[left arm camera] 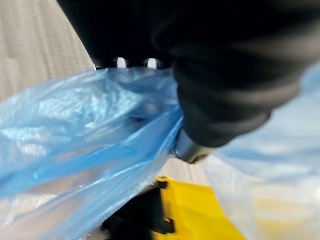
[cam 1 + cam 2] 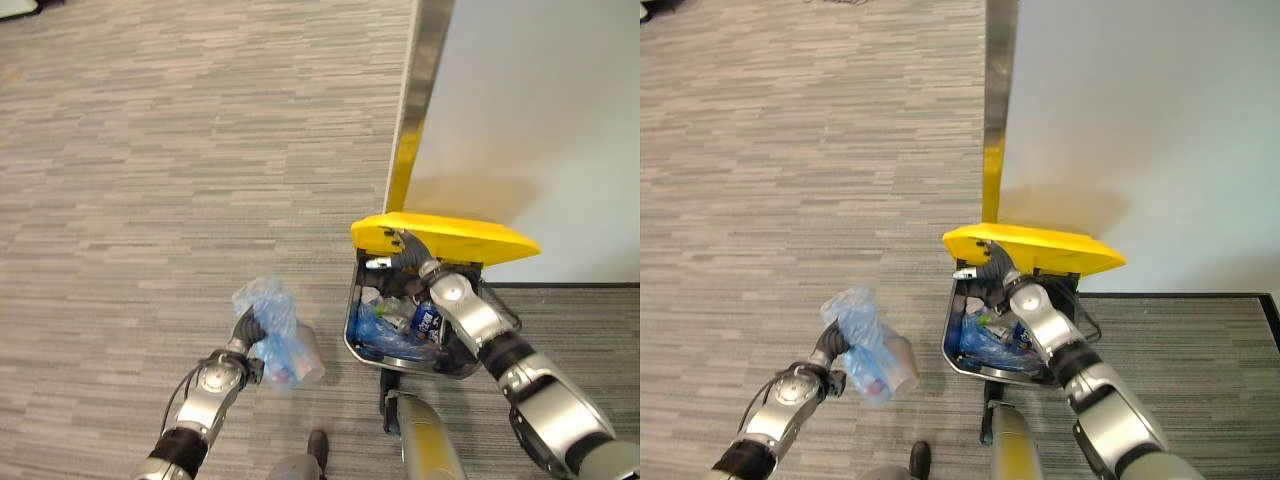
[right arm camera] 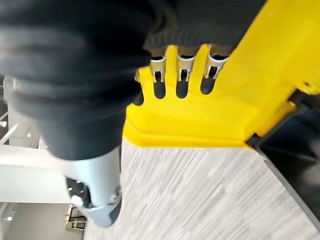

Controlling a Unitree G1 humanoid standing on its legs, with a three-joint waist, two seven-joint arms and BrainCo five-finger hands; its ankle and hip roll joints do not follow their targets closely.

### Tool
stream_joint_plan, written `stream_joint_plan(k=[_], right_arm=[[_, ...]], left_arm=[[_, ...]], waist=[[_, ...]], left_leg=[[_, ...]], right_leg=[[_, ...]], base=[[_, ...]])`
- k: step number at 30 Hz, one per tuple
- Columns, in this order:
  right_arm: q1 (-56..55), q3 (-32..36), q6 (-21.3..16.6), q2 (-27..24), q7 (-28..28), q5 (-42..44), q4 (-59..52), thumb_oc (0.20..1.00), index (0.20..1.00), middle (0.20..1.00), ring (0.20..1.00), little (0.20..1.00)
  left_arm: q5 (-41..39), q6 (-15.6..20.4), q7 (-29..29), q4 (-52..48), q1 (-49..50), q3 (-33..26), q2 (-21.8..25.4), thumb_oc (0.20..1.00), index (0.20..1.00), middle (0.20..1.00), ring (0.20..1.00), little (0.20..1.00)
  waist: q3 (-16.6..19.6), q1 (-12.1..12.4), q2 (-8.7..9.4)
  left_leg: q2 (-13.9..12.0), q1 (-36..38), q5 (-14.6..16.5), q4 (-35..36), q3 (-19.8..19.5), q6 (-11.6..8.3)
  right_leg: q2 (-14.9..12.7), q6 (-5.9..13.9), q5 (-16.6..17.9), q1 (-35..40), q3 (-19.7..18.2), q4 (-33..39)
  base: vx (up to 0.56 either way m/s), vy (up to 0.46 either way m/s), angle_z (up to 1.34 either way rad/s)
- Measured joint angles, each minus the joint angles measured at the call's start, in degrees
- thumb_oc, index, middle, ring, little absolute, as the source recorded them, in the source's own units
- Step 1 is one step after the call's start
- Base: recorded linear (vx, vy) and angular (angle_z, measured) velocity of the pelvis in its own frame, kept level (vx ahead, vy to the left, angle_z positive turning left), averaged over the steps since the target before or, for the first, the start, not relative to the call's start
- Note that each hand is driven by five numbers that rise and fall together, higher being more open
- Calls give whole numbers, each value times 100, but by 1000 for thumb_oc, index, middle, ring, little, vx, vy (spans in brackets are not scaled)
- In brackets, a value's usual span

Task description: Gather garbage on tea table into small bin, then transfer packed bag to large trash can.

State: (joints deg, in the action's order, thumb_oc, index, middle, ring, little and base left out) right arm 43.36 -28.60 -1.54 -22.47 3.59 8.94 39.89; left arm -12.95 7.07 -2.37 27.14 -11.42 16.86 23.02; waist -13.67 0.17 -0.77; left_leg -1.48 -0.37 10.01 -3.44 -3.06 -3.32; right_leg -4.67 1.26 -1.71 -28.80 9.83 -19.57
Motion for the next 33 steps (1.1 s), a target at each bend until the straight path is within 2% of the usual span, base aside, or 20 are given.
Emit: stream_joint_plan(k=[2,4,6,9,11,17,20,24,26,33], right_arm=[[98,-5,66,-225,12,-3,108,1000,1000,1000,1000,1000],[97,-12,81,-295,78,-4,140,1000,1000,1000,1000,1000],[214,-19,83,-624,82,-3,260,1000,1000,1000,1000,1000],[238,-15,78,-863,91,1,350,1000,1000,1000,1000,1000],[238,-16,77,-892,95,3,357,1000,1000,1000,1000,1000],[262,-15,77,-970,141,16,371,1000,1000,1000,1000,1000],[383,-66,78,-1042,154,18,365,1000,1000,1000,1000,1000],[741,-260,79,-1111,227,24,254,1000,1000,1000,1000,1000],[1043,-403,76,-1113,280,31,109,1000,1000,1000,1000,1000],[1413,-707,55,-1084,392,133,-356,1000,1000,1000,1000,1000]], left_arm=[[-78,33,19,-340,-140,350,178,200,200,200,200,200],[-176,93,55,-414,-238,394,188,200,200,200,200,200],[-174,100,124,-759,-657,873,310,200,200,200,200,200],[-174,143,258,-1289,-1098,1292,281,200,200,200,200,200],[-173,173,300,-1312,-1264,1306,205,200,200,200,200,200],[-160,169,295,-1280,-1686,1510,54,200,200,200,200,200],[-32,172,227,-794,-1970,1580,-62,200,200,200,200,200],[425,120,97,688,-2658,2142,-263,200,200,200,200,200],[582,29,24,1187,-2968,2266,-292,200,200,200,200,200],[1201,-43,-119,2106,-3421,2341,-522,200,200,200,200,200]], waist=[[-77,-13,58],[-153,-151,126],[-259,-144,177],[-278,-227,208],[-289,-402,227],[-294,-616,232],[-319,-706,236],[-409,-834,253],[-643,-991,248],[-920,-1155,240]], left_leg=[[-22,-52,-5,-4,-53,-9],[-49,-59,-8,11,-98,-14],[-41,-67,-8,27,-103,-14],[-34,-48,-7,82,-95,-12],[-24,-39,0,90,-85,0],[5,53,4,187,42,9],[48,14,7,189,61,17],[110,-193,8,169,202,28],[140,-228,8,151,235,28],[126,-257,44,197,534,74]], right_leg=[[2,8,-4,1,60,40],[16,-5,5,11,107,64],[14,-15,13,10,107,87],[14,-16,12,9,98,108],[10,-17,12,7,82,116],[35,-17,12,-5,-33,127],[17,-16,15,-68,-63,112],[30,-18,84,-354,-193,91],[24,-6,128,-384,-230,115],[168,8,162,-559,-433,108]], base=[[-2,-10,11],[0,-8,8],[0,0,0],[0,0,0],[-1,23,-3],[0,5,-9],[-21,-4,-9],[-56,-13,-14],[-12,2,-14],[5,5,-20]])
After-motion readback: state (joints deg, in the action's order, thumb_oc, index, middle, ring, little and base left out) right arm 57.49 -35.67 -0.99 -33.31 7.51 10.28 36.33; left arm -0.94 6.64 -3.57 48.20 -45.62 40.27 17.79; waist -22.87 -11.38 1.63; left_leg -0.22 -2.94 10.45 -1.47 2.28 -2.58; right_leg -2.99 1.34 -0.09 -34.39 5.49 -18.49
